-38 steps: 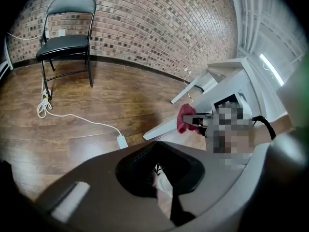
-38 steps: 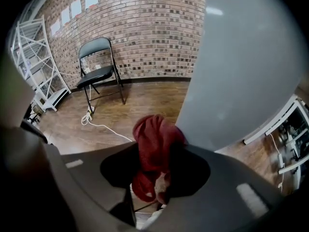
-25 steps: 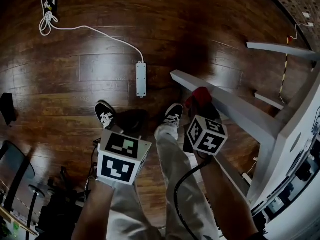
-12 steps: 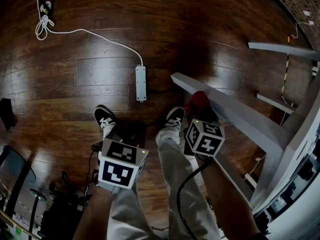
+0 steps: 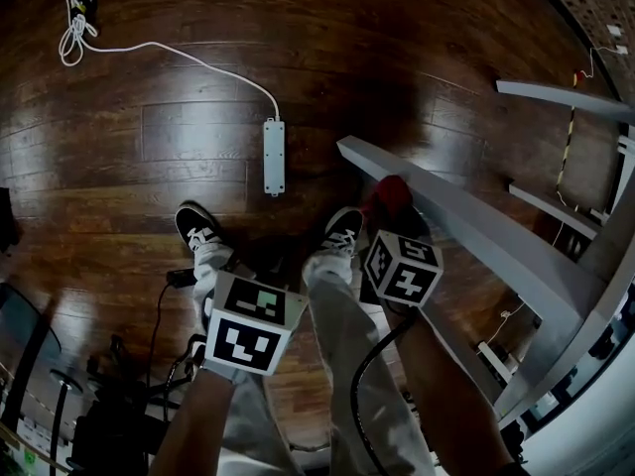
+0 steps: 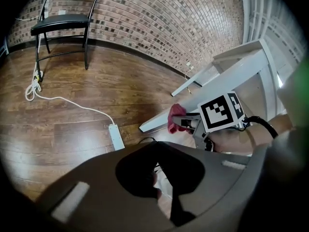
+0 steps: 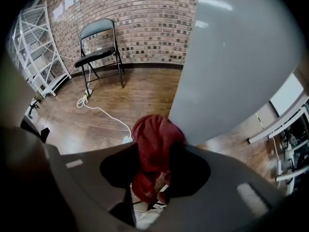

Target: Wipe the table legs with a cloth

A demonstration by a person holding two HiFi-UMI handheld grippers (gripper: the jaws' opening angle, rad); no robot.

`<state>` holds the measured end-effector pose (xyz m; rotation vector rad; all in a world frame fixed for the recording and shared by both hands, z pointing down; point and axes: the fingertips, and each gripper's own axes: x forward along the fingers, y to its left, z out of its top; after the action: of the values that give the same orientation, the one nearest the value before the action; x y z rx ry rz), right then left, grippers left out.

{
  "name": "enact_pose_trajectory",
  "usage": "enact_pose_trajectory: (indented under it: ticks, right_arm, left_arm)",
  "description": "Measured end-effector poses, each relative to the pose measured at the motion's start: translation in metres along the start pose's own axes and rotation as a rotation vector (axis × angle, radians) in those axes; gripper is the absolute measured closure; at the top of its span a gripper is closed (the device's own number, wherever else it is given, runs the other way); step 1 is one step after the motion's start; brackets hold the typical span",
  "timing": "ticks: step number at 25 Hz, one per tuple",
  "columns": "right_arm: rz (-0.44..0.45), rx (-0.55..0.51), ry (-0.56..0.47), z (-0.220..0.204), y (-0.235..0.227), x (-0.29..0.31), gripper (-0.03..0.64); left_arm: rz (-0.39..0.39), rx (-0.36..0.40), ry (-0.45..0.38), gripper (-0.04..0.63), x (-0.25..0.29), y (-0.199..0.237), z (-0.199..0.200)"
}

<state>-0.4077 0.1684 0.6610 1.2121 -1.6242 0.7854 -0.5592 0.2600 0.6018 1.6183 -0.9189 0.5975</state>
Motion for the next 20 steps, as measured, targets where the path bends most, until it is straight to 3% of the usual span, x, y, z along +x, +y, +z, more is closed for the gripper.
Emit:
enact_pose_trajectory:
  ticks: [9, 20]
  right_arm:
    - [-0.009, 0.004, 0.025, -0.013, -0.002, 0.028, 0.474]
    - [-0.02, 0.027, 0.046, -0.024, -0.001, 0.058, 0.472]
  left_arm:
    - [-0.062, 0.003, 0.044, 0.594, 0.028, -0.02, -0.018]
    - [-0.041, -0.048, 0.017, 0.594, 0.043, 0.011, -0.007]
